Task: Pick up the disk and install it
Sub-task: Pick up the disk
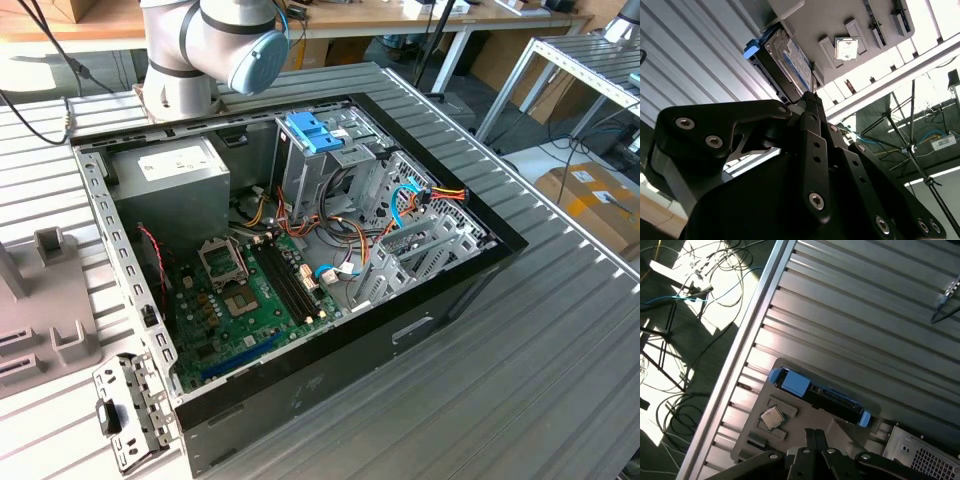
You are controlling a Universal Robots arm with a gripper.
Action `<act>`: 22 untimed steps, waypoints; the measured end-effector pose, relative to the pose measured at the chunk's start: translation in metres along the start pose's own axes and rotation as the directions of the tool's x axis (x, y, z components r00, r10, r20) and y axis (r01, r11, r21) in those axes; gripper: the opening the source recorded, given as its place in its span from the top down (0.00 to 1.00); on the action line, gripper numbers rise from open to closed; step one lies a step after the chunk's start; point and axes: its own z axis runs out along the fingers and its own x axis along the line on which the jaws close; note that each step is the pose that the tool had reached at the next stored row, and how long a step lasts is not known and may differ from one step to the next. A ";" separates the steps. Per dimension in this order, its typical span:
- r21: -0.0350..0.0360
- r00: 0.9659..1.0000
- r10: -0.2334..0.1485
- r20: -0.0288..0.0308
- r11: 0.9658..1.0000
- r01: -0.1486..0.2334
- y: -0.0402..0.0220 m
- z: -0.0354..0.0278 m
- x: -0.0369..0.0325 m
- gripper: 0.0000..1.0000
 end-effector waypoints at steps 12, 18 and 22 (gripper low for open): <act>-0.005 0.986 -0.164 -0.007 0.987 0.164 0.0000 0.0000 0.0000 0.89; -0.008 0.967 -0.253 -0.010 0.967 0.253 0.0000 0.0000 0.0000 0.89; -0.009 0.954 -0.301 -0.012 0.954 0.301 0.0000 0.0000 0.0000 0.89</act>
